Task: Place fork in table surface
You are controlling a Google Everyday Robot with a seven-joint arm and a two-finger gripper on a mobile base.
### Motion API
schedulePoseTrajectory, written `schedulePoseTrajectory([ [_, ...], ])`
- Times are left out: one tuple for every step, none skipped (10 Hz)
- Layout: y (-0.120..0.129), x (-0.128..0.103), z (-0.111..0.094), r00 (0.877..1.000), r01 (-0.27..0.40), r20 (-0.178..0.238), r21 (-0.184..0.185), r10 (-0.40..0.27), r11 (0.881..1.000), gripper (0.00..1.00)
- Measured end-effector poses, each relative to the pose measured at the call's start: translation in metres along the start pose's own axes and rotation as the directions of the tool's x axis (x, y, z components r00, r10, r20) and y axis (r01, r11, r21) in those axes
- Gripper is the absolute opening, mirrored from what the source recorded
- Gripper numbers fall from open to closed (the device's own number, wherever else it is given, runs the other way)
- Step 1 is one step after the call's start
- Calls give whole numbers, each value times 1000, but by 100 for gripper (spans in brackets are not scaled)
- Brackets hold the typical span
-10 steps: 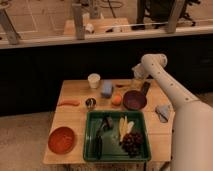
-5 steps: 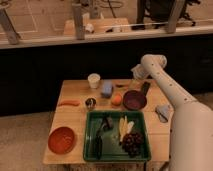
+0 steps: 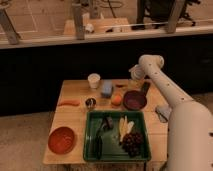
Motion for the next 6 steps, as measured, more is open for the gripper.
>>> schedulePoseTrajectory([
  [2,-1,3,1000,-3,-1,-5,3,1000,80],
  [3,-1,6,1000,-5,-3,-9,5,1000,80],
  [5,-2,9,1000,-7,-4,-15,7,1000,80],
  [7,-2,12,1000,-9,-5,-19,9,1000,80],
  [9,-3,16,1000,-11,-3,-22,11,1000,80],
  [11,-4,21,1000,-9,-5,-28,8,1000,80],
])
